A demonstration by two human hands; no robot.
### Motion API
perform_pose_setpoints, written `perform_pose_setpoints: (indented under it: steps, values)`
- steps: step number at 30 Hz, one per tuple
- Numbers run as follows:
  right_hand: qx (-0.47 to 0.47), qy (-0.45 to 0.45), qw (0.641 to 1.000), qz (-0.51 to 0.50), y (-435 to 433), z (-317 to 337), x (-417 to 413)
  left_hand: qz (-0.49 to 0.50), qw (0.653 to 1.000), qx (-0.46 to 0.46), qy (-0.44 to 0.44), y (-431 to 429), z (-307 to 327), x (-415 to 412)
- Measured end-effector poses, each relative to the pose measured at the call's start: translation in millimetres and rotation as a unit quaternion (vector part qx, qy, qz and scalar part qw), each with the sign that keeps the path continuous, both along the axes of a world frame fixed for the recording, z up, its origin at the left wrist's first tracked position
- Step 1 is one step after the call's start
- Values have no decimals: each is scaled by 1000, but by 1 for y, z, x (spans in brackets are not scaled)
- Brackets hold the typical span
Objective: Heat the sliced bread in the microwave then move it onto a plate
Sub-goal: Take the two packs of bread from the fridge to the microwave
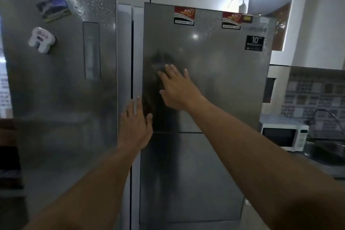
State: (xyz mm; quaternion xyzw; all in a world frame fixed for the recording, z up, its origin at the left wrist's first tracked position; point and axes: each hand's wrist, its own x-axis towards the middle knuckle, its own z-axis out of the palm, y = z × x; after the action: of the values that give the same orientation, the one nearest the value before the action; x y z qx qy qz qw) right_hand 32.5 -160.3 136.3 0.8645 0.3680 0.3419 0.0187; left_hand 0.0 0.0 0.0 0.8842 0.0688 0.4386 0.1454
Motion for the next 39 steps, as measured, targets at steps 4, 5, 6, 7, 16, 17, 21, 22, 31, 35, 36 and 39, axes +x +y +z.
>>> perform_pose_setpoints:
  steps: [4,5,6,7,16,17,21,22,31,35,36,39]
  values:
    - [-53,-40,998,22,27,1,32,-44,996,-62,-38,1,-11,32]
    - [-70,-51,996,25,33,1,40,-45,995,-80,-43,1,-14,39]
    - [-88,-62,994,28,39,0,48,-49,992,-100,-51,0,-19,45]
    - [-101,-77,992,28,45,-1,56,-56,989,-121,-68,1,-22,50]
    - [-132,-179,975,13,66,1,73,-79,964,-253,-10,15,-44,63]
    - [-139,-187,972,14,67,3,74,-79,962,-262,-4,15,-44,62]
    - [-161,-171,972,11,71,7,68,-61,964,-257,16,16,-43,59]
    - [-164,-168,972,5,72,8,65,-58,965,-257,18,16,-44,59]
    - [-160,-133,978,-19,72,8,48,-62,955,-288,25,12,-37,54]
    - [-154,-123,980,-14,71,7,40,-68,959,-275,18,7,-37,42]
    - [-152,-121,981,-10,68,7,35,-70,961,-267,15,5,-36,36]
    - [-156,-130,979,0,59,7,27,-68,966,-249,11,-3,-36,23]
